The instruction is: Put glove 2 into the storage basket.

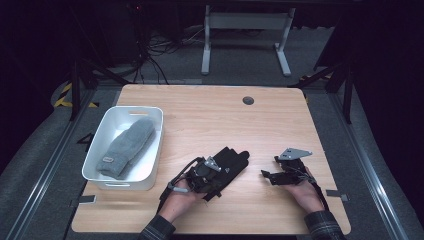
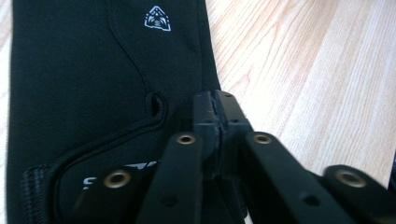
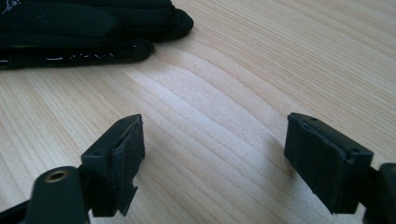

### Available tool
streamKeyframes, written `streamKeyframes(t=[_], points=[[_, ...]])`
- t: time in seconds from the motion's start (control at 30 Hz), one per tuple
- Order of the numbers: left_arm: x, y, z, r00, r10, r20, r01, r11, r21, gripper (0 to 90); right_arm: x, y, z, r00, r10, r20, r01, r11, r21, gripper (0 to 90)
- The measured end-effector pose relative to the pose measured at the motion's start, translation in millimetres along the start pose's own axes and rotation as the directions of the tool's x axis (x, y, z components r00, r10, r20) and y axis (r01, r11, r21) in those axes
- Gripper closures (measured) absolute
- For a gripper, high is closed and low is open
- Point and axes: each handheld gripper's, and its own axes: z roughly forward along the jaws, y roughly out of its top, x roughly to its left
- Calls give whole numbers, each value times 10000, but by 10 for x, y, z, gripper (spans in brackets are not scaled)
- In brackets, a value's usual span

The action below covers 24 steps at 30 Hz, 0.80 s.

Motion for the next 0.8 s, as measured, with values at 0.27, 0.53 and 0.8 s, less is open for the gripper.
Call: streamKeyframes(t=[0.27, 0.53, 0.8], points=[[26, 88, -177, 9997, 242, 69, -239, 9989, -408, 570, 4, -6, 11, 10000, 19, 16, -19, 9999, -101, 190], [164, 206, -225, 9992, 207, -334, -230, 9973, -704, 286, 2, -5, 15, 10000, 68, 71, -67, 9999, -75, 171], [279, 311, -101, 9960, 151, -885, -215, 9972, -714, 135, 2, -5, 15, 9999, 69, 76, -68, 9999, -73, 169]])
